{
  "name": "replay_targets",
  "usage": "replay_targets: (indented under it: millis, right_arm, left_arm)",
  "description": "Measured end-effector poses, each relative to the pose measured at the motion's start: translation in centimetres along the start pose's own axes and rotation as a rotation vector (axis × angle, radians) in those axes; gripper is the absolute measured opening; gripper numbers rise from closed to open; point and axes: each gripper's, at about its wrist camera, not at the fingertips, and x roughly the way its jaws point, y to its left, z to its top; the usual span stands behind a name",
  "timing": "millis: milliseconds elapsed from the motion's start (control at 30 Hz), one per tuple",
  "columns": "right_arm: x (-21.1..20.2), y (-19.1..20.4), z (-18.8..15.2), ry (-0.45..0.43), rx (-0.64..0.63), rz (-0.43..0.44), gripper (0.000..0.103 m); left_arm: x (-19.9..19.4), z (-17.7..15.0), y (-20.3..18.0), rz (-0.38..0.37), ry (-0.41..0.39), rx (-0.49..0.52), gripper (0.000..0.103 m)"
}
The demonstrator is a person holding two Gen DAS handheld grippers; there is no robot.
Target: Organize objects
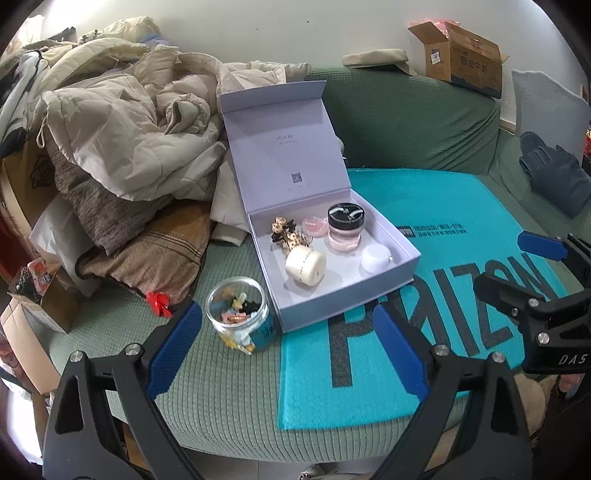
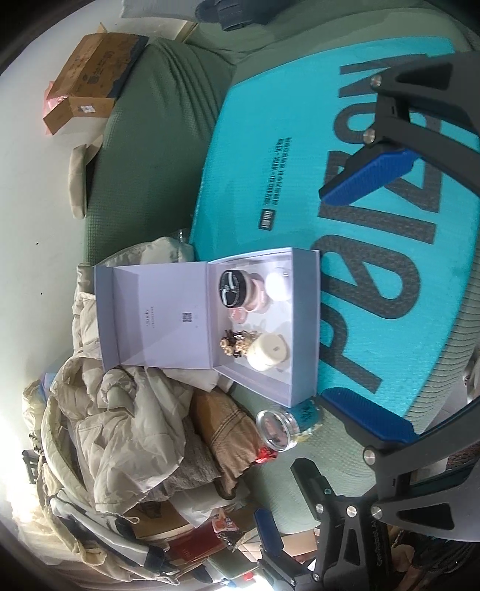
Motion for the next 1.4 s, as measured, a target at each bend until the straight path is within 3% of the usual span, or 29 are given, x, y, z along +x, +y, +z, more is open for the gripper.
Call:
replay_targets:
  millis: [333, 1400]
  right_arm:
    - [0.5, -0.4, -1.9, 0.026, 0.042, 0.004, 0.099]
    - [1.0, 0.4, -2.5, 0.045, 0.026, -0.002, 0.1]
  left_arm:
    - [0.4, -1.9, -0.3, -0.022, 0.031, 0.022, 0.094]
    - [1.2, -2.5, -0.1, -0.024, 0.061, 0.036, 0.094]
